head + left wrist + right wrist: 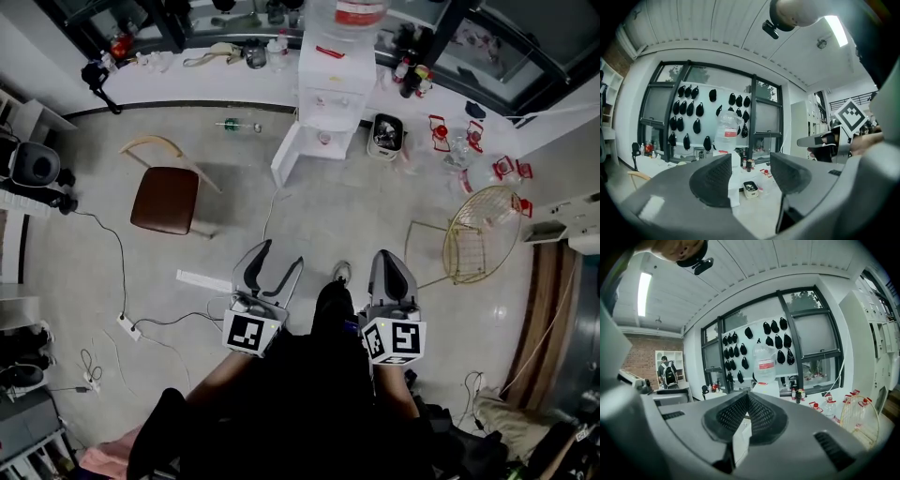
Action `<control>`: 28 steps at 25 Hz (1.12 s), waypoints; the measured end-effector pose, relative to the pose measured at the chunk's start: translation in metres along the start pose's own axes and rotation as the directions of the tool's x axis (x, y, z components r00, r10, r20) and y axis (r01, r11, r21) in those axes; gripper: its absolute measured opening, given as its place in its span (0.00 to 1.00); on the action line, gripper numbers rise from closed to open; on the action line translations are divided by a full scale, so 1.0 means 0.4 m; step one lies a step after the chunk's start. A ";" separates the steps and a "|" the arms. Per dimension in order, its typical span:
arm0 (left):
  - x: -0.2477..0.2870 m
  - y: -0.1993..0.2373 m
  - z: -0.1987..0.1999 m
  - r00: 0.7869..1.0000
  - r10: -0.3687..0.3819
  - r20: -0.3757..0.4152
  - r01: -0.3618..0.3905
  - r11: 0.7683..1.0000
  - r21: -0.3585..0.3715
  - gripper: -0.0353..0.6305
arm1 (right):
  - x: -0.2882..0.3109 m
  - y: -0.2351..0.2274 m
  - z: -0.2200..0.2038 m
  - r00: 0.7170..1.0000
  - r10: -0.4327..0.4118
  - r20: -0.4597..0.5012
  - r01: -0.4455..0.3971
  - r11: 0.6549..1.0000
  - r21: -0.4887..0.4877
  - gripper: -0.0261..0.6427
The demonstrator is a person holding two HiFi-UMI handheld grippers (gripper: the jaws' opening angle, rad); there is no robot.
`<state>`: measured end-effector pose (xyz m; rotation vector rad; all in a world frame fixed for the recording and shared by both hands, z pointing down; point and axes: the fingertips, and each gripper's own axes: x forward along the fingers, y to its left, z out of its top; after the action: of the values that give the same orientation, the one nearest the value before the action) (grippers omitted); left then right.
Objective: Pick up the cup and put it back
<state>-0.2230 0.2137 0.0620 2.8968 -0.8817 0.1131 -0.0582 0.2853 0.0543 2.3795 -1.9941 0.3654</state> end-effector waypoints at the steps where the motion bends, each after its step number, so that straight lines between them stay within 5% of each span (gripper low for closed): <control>1: 0.040 -0.006 0.005 1.000 0.012 0.000 -0.012 1.000 -0.002 0.41 | 0.029 -0.031 0.008 1.000 0.013 -0.003 -0.013 1.000 -0.003 0.03; 8: 0.287 -0.044 0.058 0.993 0.116 0.030 -0.115 0.993 -0.013 0.42 | 0.222 -0.230 0.065 0.992 0.123 -0.038 -0.124 0.992 -0.018 0.03; 16: 0.438 -0.032 0.028 0.980 0.200 -0.024 -0.200 0.980 -0.009 0.42 | 0.397 -0.364 0.093 0.981 0.187 -0.051 -0.188 0.982 -0.020 0.03; 28: 0.707 0.155 0.002 0.985 0.172 -0.022 -0.173 0.984 -0.048 0.42 | 0.683 -0.402 0.103 0.983 0.159 -0.095 -0.163 0.986 -0.041 0.03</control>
<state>-0.0234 0.0068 0.0957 2.7651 -1.1150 0.1289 0.1486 0.0436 0.0875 2.1383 -2.1334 0.4161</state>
